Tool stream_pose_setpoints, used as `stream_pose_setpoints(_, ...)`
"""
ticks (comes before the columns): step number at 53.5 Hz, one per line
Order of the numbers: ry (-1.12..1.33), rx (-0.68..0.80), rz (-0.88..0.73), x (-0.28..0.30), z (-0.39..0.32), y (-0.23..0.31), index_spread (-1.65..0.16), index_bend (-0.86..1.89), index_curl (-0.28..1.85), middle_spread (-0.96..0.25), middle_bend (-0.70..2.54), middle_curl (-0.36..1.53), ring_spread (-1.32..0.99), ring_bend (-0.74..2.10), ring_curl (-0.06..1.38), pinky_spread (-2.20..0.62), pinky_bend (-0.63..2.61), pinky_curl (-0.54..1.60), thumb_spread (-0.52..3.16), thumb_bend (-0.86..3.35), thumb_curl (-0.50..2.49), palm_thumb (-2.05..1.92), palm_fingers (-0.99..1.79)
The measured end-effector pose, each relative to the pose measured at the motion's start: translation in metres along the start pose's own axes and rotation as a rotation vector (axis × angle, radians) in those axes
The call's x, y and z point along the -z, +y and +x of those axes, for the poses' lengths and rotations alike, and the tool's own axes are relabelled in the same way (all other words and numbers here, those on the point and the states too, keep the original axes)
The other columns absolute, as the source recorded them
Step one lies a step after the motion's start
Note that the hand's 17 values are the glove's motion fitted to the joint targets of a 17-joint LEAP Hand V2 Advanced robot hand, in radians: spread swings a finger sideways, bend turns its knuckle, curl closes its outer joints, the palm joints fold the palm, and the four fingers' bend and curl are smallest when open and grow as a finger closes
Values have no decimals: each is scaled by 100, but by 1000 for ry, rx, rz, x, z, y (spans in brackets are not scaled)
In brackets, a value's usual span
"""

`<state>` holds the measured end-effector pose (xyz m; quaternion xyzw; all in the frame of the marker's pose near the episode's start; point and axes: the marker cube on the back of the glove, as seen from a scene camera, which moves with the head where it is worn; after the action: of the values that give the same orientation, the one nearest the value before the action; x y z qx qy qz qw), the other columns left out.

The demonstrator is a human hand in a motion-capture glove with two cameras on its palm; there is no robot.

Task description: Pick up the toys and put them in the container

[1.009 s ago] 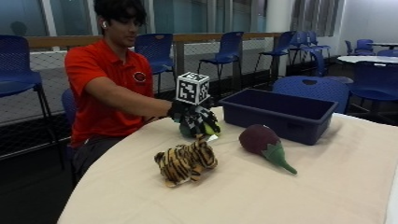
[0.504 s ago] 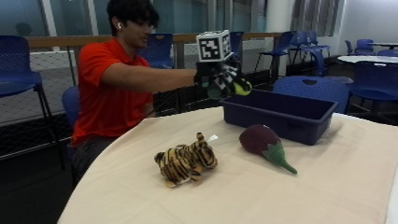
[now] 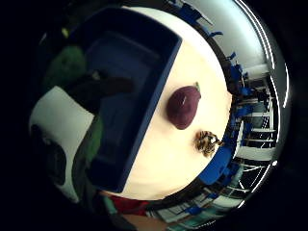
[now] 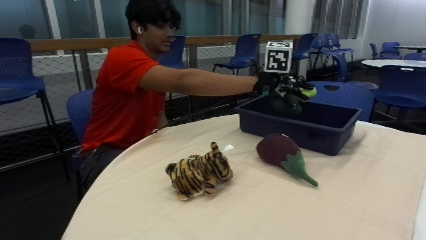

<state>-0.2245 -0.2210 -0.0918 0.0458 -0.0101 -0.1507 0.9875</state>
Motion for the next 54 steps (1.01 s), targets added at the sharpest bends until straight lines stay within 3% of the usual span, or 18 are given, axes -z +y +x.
stream_pose_setpoints(4,-90,61,-68,-5,1,7,-50,19,55,-20,9,16,-42,76,48,-26,116,45,104,2,69,44,18)
stream_pose_setpoints(5,-101,71,-75,-5,1,9,-48,11,53,-17,12,17,-34,62,45,-22,124,48,106,-3,65,37,-8)
stream_pose_setpoints(9,-116,93,-67,-1,11,18,-45,9,47,-11,12,18,-20,35,37,-10,134,46,109,-10,57,20,-29)
stream_pose_setpoints(17,-123,69,-6,11,55,36,-41,10,38,-6,11,17,-3,17,28,4,135,43,106,-9,45,-7,-28)
stream_pose_setpoints(24,-88,-40,48,18,129,60,-40,14,36,-6,11,17,3,16,26,10,131,41,99,-12,37,-14,-25)
stream_pose_setpoints(37,21,-300,-4,0,274,124,-40,16,33,-6,11,17,6,16,24,15,127,37,96,-10,28,-13,-22)
stream_pose_setpoints(54,83,-477,-78,-30,365,176,-40,16,31,-6,11,17,7,16,21,15,124,35,94,-9,23,-11,-21)
